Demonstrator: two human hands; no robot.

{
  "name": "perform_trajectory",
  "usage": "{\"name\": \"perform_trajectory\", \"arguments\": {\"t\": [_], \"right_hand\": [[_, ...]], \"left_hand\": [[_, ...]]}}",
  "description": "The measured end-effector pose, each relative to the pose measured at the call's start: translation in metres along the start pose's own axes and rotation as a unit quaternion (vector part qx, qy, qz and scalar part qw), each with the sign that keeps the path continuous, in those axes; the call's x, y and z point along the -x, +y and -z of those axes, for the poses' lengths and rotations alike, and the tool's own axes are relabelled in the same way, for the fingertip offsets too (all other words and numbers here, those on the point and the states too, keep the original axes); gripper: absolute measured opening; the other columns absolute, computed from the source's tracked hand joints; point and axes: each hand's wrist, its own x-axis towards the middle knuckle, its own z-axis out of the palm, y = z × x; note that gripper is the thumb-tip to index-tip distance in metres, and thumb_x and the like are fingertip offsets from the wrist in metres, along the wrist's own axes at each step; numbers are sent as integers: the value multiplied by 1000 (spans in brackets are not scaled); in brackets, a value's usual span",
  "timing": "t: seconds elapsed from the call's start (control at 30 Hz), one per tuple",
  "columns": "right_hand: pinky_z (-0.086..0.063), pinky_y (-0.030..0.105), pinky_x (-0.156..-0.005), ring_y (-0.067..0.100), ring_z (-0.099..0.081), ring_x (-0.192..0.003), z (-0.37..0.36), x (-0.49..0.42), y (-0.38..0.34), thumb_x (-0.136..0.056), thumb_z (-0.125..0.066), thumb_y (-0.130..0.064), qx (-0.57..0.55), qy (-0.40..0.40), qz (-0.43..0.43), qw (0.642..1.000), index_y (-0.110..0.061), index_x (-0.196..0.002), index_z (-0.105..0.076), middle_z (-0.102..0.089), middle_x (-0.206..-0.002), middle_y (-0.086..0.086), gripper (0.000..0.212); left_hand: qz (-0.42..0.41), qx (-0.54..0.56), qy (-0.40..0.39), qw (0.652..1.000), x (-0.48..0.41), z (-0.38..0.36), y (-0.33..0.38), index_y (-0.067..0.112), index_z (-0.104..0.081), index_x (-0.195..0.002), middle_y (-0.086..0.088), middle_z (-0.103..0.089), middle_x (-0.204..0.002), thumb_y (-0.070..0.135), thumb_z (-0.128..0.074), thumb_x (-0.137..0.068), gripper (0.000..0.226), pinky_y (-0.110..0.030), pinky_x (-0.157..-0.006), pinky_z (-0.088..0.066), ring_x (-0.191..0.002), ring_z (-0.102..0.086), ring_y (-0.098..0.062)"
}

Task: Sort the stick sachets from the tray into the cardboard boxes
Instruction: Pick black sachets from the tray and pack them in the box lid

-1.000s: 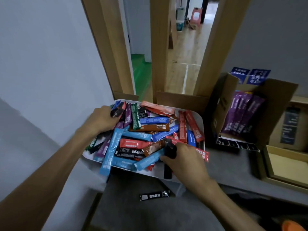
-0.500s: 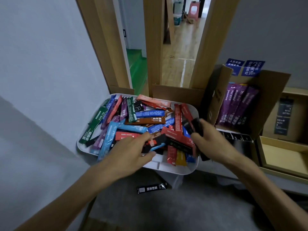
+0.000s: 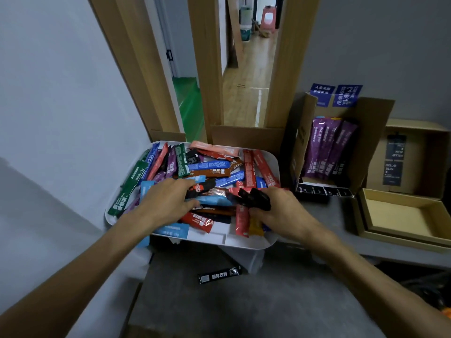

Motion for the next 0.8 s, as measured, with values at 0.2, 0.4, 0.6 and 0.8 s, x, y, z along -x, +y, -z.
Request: {"name": "perform_trajectory", "arguments": {"t": [0.2,0.4,0.6,0.8], "right_hand": [[-46,23,-49,8,-63,-60,37,27,17,-92,-67,-19,-151,121,-70,979,-23,-99,-60,-68,-83,5,10],[-59,40,-79,13,-66,-89,20,24,39,-86,-74,-35,23,76,-123,989,-31,-103,-63,-68,-97,-6,20],[-59,44,-79,24,-67,-91,-6,-6,24,-90,-64,-37,91,78,-99,988,-26,-110,-61,-68,-101,0,23],[-56,37,-68,22,-64,-79,-4,-13,27,-89,-68,-34,79,136,-131,979,-18,-106,-64,-66,-92,3,23]], "left_hand": [[20,51,6,998,3,7,-18,29,-61,-122,1,-71,-110,44,-67,-90,36,-39,-80,-54,-98,-65,-22],[16,47,55,997,16,15,-30,22,-64,-114,-1,-72,-105,39,-68,-91,29,-38,-73,-56,-91,-66,-24],[-12,121,70,990,28,26,-15,26,-66,-97,8,-68,-87,36,-68,-91,11,-34,-62,-53,-76,-64,-13],[-130,39,-67,989,13,-6,22,27,-67,-94,11,-66,-91,30,-70,-88,7,-33,-73,-48,-88,-60,-11]]}}
